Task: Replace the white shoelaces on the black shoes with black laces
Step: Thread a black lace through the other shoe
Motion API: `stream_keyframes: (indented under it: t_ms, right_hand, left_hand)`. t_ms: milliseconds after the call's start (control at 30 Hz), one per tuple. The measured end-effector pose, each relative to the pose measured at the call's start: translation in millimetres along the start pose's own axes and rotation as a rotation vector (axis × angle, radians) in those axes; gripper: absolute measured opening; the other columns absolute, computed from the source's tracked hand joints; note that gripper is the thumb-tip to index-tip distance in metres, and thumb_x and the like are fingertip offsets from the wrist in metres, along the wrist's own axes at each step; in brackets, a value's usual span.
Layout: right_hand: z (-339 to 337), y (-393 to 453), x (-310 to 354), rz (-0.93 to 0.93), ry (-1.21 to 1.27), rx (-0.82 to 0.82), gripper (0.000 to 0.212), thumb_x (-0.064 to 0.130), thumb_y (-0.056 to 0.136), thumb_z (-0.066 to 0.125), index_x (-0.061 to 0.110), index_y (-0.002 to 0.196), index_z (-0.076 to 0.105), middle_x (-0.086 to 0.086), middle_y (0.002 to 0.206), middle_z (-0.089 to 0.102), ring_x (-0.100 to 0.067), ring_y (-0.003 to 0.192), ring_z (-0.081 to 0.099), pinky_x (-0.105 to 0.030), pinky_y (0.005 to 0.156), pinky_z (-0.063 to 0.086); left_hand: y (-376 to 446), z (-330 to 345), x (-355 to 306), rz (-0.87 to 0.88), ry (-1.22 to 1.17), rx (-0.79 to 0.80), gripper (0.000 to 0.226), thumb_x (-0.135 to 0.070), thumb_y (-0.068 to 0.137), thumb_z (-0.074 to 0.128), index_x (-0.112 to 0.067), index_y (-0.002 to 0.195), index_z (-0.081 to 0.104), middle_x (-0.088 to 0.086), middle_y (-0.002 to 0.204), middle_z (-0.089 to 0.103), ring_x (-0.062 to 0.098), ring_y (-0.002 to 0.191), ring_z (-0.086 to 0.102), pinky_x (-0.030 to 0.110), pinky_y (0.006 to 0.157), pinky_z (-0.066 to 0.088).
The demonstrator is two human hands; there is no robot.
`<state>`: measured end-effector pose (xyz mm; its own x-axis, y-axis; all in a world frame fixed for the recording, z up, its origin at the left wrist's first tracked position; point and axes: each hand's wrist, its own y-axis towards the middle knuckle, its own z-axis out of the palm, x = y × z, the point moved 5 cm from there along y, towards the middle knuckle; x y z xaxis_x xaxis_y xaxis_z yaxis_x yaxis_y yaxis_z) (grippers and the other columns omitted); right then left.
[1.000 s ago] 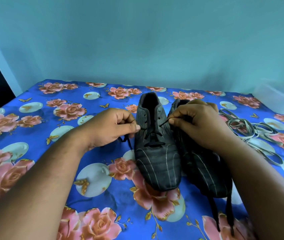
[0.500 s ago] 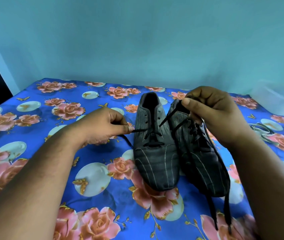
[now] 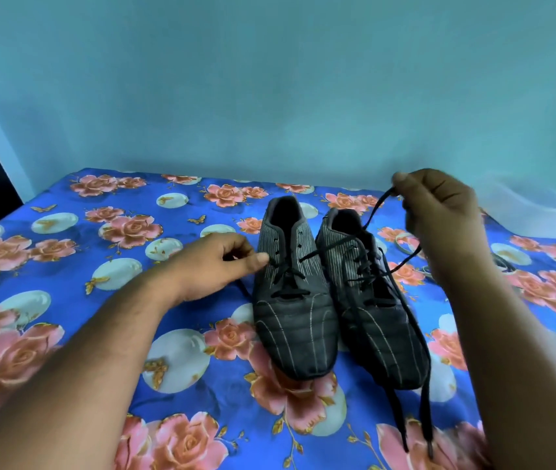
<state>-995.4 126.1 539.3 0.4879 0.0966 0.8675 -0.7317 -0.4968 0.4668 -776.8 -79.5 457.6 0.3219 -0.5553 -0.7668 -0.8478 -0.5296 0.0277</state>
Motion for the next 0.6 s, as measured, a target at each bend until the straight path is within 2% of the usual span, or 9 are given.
stream_keyframes:
  t_ms: [67, 100, 167, 267, 333, 367, 400, 500, 600]
  right_hand:
    - [18, -6, 1, -0.069, -0.145, 0.122, 0.029, 0.030, 0.098, 0.065, 0.015, 0.073, 0.062, 0.011, 0.055, 0.045, -0.009, 0.052, 0.035, -0.025, 0.052, 0.029]
    - [31, -11, 0, -0.098, -0.240, 0.216, 0.028, 0.031, 0.100, 0.062, 0.015, 0.077, 0.063, 0.011, 0.057, 0.054, -0.006, 0.052, 0.041, -0.024, 0.053, 0.032]
    - [57, -24, 0, -0.136, -0.509, 0.389, 0.025, 0.038, 0.102, 0.056, 0.018, 0.088, 0.065, 0.005, 0.073, 0.064, -0.012, 0.065, 0.054, -0.028, 0.057, 0.035]
    - [80, -37, 8, -0.206, -0.816, 0.445, 0.027, 0.039, 0.104, 0.049, 0.015, 0.103, 0.060, -0.008, 0.095, 0.067, -0.030, 0.092, 0.058, -0.038, 0.065, 0.029]
    - [91, -45, 15, -0.198, -0.850, 0.466, 0.025, 0.037, 0.105, 0.047, 0.014, 0.106, 0.058, -0.012, 0.102, 0.067, -0.036, 0.097, 0.060, -0.037, 0.065, 0.034]
    - [94, -50, 19, -0.186, -0.849, 0.477, 0.025, 0.036, 0.106, 0.046, 0.014, 0.107, 0.057, -0.012, 0.103, 0.067, -0.037, 0.098, 0.061, -0.036, 0.065, 0.034]
    - [97, -54, 23, -0.175, -0.825, 0.478, 0.023, 0.036, 0.106, 0.046, 0.015, 0.104, 0.056, -0.012, 0.102, 0.068, -0.037, 0.096, 0.061, -0.036, 0.065, 0.034]
    - [104, -65, 33, -0.141, -0.651, 0.454, 0.021, 0.034, 0.104, 0.050, 0.019, 0.090, 0.051, -0.012, 0.090, 0.069, -0.035, 0.089, 0.062, -0.038, 0.065, 0.039]
    - [115, -82, 36, -0.051, -0.482, 0.484, 0.022, 0.035, 0.104, 0.051, 0.020, 0.088, 0.055, -0.008, 0.083, 0.072, -0.029, 0.080, 0.066, -0.043, 0.076, 0.053]
  left_hand:
    - [1, 5, 0, -0.065, -0.119, -0.033, 0.077, -0.091, 0.060, 0.059, -0.030, 0.107, 0.064, -0.004, 0.100, 0.073, 0.014, 0.088, 0.070, 0.042, 0.096, 0.053]
    - [2, 9, 1, -0.111, -0.156, -0.029, 0.086, -0.094, 0.056, 0.058, -0.033, 0.116, 0.061, -0.006, 0.103, 0.074, 0.011, 0.087, 0.072, 0.042, 0.100, 0.052]
    - [3, 19, 0, -0.183, -0.207, 0.001, 0.091, -0.092, 0.058, 0.062, -0.037, 0.130, 0.056, -0.009, 0.105, 0.075, 0.008, 0.087, 0.075, 0.040, 0.103, 0.051]
    - [1, 29, -10, -0.196, -0.314, 0.034, 0.056, -0.065, 0.081, 0.074, -0.032, 0.125, 0.063, -0.008, 0.105, 0.077, 0.008, 0.089, 0.075, 0.027, 0.089, 0.058]
    - [-2, 33, -16, -0.193, -0.367, 0.035, 0.030, -0.048, 0.090, 0.072, -0.028, 0.112, 0.068, -0.007, 0.098, 0.078, 0.006, 0.085, 0.075, 0.018, 0.075, 0.058]
    - [-5, 34, -18, -0.190, -0.374, 0.025, 0.024, -0.046, 0.092, 0.071, -0.028, 0.108, 0.069, -0.008, 0.096, 0.078, 0.005, 0.084, 0.075, 0.017, 0.072, 0.057]
    - [-8, 35, -18, -0.191, -0.386, 0.016, 0.025, -0.047, 0.093, 0.070, -0.028, 0.108, 0.069, -0.008, 0.097, 0.078, 0.005, 0.085, 0.075, 0.018, 0.075, 0.058]
    - [-20, 36, -15, -0.217, -0.361, -0.040, 0.033, -0.054, 0.093, 0.067, -0.028, 0.114, 0.070, -0.008, 0.102, 0.078, 0.012, 0.095, 0.074, 0.037, 0.095, 0.058]
    - [-41, 24, -11, -0.229, -0.340, -0.125, 0.026, -0.047, 0.096, 0.063, -0.026, 0.108, 0.074, -0.006, 0.099, 0.078, 0.015, 0.096, 0.074, 0.041, 0.097, 0.056]
